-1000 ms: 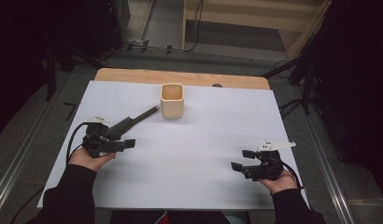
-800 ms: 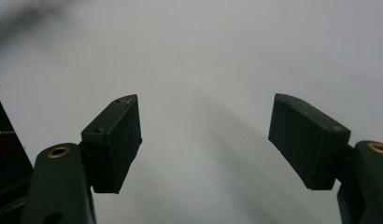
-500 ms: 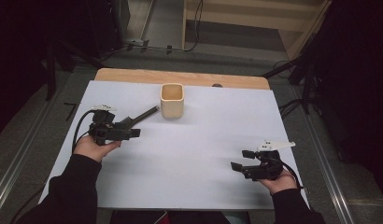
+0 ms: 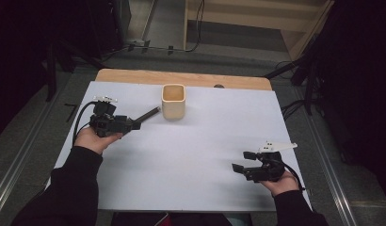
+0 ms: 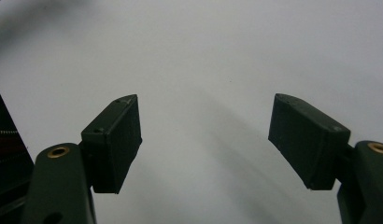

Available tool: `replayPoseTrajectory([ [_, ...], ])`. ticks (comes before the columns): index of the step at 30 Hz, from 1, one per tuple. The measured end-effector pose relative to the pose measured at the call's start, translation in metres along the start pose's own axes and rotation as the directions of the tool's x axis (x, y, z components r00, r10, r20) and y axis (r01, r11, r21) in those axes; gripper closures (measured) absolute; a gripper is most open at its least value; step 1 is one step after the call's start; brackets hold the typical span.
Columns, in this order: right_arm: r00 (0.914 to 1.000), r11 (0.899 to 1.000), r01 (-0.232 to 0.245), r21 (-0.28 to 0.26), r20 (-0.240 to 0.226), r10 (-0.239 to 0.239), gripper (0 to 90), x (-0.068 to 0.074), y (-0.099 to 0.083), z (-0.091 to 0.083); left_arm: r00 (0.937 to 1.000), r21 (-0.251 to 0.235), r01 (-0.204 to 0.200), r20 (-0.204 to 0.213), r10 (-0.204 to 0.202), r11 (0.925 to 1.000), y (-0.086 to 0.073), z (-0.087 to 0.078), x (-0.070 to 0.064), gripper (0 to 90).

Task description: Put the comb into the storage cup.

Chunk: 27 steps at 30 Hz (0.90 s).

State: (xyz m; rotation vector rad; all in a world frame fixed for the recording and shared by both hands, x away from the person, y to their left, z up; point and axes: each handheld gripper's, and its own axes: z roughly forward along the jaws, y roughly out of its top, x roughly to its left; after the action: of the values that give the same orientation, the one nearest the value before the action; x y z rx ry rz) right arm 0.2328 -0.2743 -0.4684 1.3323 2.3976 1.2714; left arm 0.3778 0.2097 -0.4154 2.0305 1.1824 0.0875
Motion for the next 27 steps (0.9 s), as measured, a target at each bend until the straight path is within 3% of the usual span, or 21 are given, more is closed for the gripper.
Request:
replayPoseTrajectory([
  [11, 1.0, 1.0, 0.009, -0.012, 0.0, -0.009, 23.5, -0.003, 0.004, -0.003, 0.9997, 0.032, 0.013, -0.019, -0.013, 0.9994, 0.015, 0.005, 0.006, 23.6],
  [18, 0.9999, 1.0, 0.01, -0.004, 0.002, -0.01, 23.5, -0.005, 0.005, -0.002, 0.9992, 0.012, 0.029, -0.026, -0.029, 0.9995, 0.026, 0.007, 0.012, 23.6],
  [27, 0.9997, 1.0, 0.023, 0.005, 0.002, -0.023, 23.5, -0.003, 0.004, -0.002, 0.9974, 0.026, 0.03, -0.067, -0.029, 0.9992, 0.043, 0.021, 0.02, 23.9],
])
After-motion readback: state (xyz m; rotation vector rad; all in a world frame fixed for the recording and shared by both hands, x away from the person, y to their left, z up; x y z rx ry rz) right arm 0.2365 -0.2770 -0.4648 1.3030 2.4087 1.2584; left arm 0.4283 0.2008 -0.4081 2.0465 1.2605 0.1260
